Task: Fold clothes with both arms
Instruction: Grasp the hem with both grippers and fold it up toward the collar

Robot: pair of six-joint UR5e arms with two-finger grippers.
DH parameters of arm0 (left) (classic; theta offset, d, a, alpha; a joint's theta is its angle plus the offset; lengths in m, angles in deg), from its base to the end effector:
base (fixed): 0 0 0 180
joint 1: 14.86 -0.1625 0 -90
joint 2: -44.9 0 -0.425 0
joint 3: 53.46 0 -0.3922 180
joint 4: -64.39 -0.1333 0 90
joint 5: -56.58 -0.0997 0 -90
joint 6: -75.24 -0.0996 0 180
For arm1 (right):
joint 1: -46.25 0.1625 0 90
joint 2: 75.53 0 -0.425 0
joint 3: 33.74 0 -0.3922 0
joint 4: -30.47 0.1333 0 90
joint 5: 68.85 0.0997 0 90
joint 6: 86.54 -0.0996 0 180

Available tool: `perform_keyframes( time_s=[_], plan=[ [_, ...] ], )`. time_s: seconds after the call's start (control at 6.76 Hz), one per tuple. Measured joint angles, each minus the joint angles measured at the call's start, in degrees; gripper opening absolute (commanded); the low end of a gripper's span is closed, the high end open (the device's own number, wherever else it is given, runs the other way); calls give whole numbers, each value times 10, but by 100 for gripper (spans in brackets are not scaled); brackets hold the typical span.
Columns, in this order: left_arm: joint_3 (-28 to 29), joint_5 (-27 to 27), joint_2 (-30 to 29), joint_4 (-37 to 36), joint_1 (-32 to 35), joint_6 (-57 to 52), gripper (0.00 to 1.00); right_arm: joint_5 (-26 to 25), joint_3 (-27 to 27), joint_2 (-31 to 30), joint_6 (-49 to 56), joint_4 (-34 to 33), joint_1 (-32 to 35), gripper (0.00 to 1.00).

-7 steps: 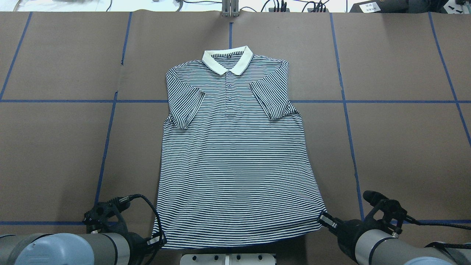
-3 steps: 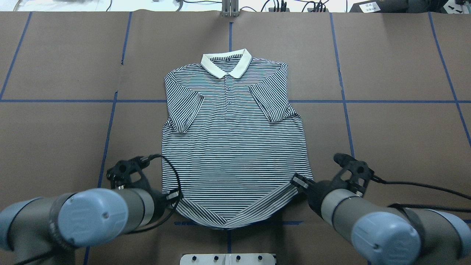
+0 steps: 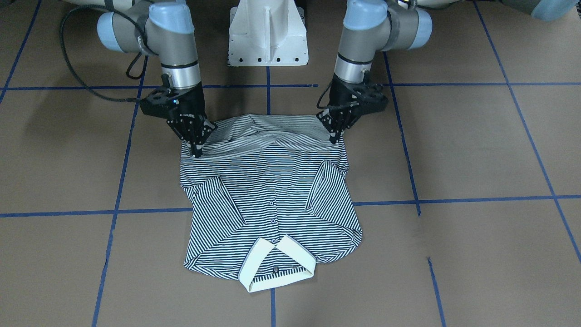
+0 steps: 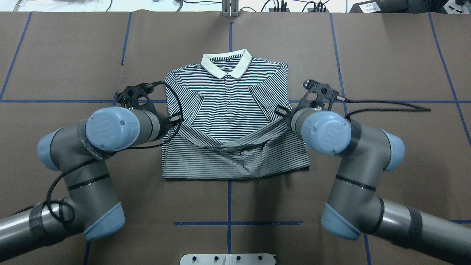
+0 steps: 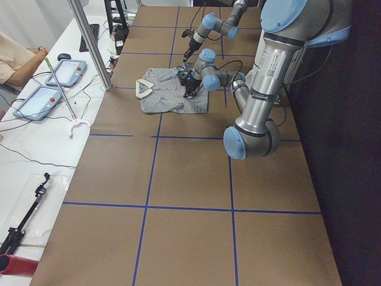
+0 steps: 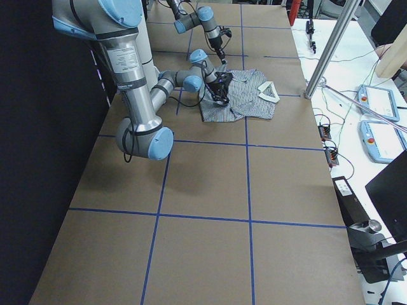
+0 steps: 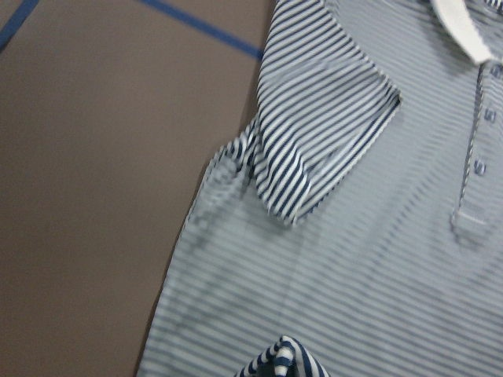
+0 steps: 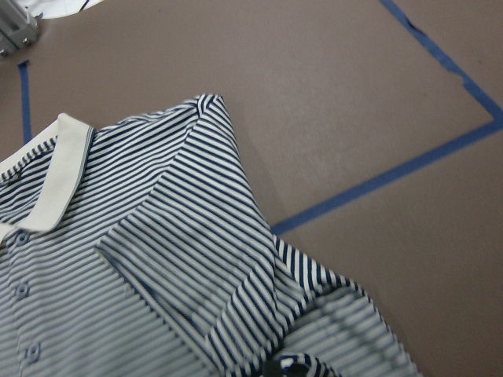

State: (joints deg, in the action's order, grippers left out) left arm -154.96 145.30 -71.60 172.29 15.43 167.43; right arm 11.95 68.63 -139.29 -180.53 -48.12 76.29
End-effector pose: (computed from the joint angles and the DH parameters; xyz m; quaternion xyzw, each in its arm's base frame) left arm 0.4817 -0.4383 0.2747 0.1234 0.4523 -0.2521 0.8466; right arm -0.4739 -0.4464 0.2857 0.1658 -0.3942 0.2968 0.8539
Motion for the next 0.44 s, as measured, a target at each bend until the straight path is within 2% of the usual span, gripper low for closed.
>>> perform_keyframes(
  time_s=[0.15,0.44],
  plan=[
    [60,-1,-26,34,33,-27,0,27,-59,41,37,1,45,0],
    [150,-9,-71,58,85,-93,0,46,-188,128,67,2,90,0]
  ],
)
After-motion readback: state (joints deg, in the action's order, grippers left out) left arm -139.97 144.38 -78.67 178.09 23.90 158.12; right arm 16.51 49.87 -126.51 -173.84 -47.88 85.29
